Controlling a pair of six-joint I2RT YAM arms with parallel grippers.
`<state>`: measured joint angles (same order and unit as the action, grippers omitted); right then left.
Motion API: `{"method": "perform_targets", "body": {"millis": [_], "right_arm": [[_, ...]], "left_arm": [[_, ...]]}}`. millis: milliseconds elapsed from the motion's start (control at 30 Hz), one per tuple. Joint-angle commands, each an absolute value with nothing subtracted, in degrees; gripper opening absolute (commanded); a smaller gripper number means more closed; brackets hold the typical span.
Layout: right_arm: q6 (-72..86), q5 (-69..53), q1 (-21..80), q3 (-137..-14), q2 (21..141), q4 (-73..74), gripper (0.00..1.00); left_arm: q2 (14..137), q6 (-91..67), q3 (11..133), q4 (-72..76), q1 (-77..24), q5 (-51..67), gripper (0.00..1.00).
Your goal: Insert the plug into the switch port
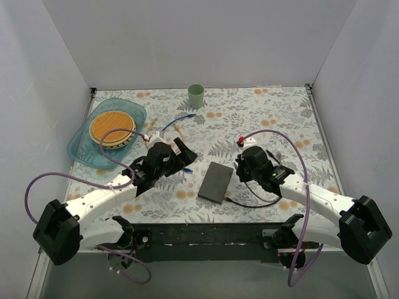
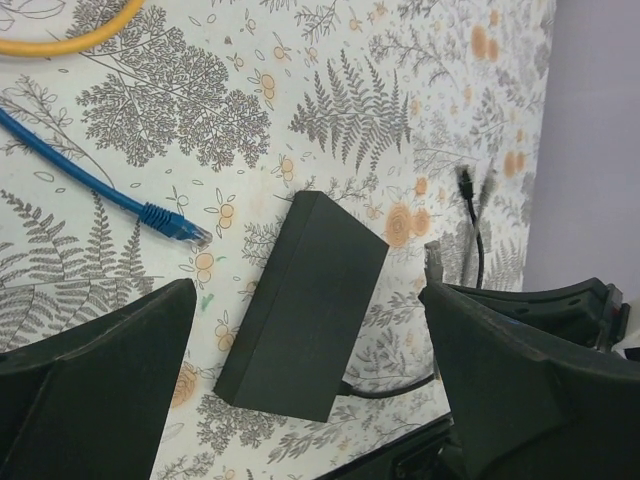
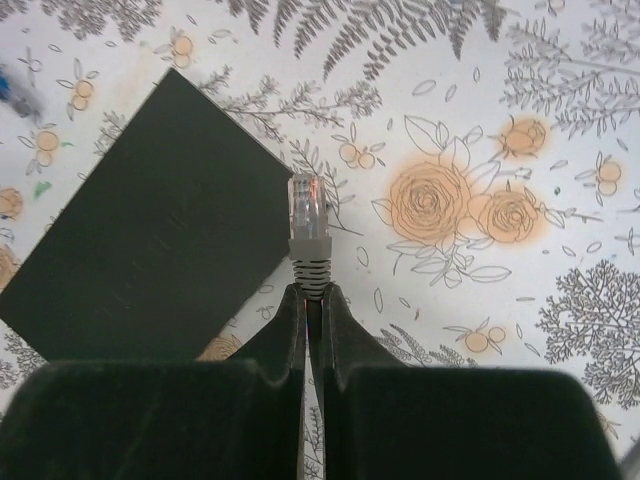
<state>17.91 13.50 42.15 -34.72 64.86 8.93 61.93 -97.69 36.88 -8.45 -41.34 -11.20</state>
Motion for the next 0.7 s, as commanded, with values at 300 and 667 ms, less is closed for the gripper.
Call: {"method": "perform_targets", "body": {"millis": [300, 667], "right_arm": [[23.0, 8.6, 40.2, -30.9, 63.3, 14.7, 0.01], [19.2, -2.8, 40.3, -28.4, 66.2, 13.4, 0.01]], "left_arm": [[84.0, -88.0, 46.4, 1.5, -40.3, -0.9, 0.98], [91.1, -88.7, 46.4, 6.7, -40.4, 5.2, 0.98]]}}
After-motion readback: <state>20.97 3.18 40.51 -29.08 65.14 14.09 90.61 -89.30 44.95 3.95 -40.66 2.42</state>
